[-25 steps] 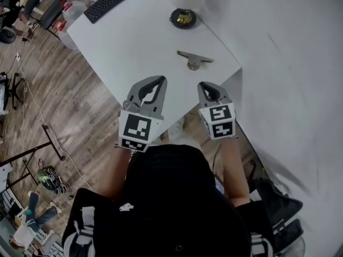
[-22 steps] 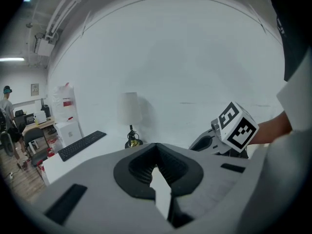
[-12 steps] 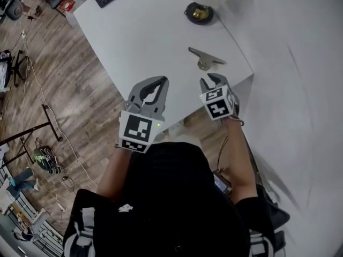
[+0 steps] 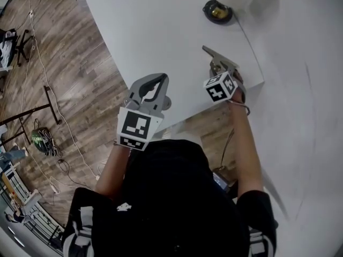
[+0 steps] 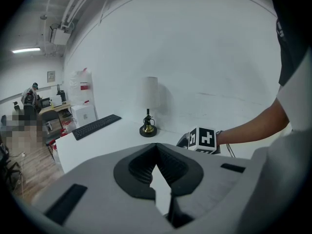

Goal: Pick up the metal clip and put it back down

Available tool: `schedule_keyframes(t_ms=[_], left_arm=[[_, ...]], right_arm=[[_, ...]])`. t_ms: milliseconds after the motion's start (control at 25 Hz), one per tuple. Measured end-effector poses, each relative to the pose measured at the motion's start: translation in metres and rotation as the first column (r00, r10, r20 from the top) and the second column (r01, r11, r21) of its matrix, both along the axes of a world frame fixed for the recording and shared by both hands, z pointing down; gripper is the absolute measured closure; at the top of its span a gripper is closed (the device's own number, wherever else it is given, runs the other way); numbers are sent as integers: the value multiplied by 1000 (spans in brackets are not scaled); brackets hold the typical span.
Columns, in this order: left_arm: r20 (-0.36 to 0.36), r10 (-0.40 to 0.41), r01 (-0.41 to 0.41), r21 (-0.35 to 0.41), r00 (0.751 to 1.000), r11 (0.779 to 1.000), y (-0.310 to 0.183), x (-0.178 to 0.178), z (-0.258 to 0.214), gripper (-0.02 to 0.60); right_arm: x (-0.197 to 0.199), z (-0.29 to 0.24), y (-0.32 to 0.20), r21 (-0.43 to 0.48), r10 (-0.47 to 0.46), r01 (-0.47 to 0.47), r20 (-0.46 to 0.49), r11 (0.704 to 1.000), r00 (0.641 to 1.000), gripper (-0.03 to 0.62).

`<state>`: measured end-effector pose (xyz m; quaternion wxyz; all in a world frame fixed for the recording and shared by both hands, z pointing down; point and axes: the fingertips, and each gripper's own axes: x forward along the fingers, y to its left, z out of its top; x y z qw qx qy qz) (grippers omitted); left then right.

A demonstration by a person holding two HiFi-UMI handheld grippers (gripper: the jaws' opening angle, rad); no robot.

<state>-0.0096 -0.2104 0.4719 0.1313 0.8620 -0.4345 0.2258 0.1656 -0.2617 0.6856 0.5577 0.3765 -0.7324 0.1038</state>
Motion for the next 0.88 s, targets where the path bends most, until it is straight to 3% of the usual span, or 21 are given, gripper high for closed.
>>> schedule_keyframes(t_ms=[320,440,640,880], left_arm=[[19,-17,17,-12,1000,1000,-3,-9,9,557],[21,-13,13,-13,1000,1000,-3,-11,10,557],[22,-2,2,-14,1000,1000,-1,-14,7,557],[8,5,-5,2,1000,1000,-4,-15,3,557]], right_arm=[[4,14,-7,21,-25,27,-70,999,997,408],[7,11,-10,47,-22,26,-96,999,995,462],[4,5,-6,40,-34,39,-111,998,993,471],[3,-9,-5,58,-23,30,-108,998,994,529]])
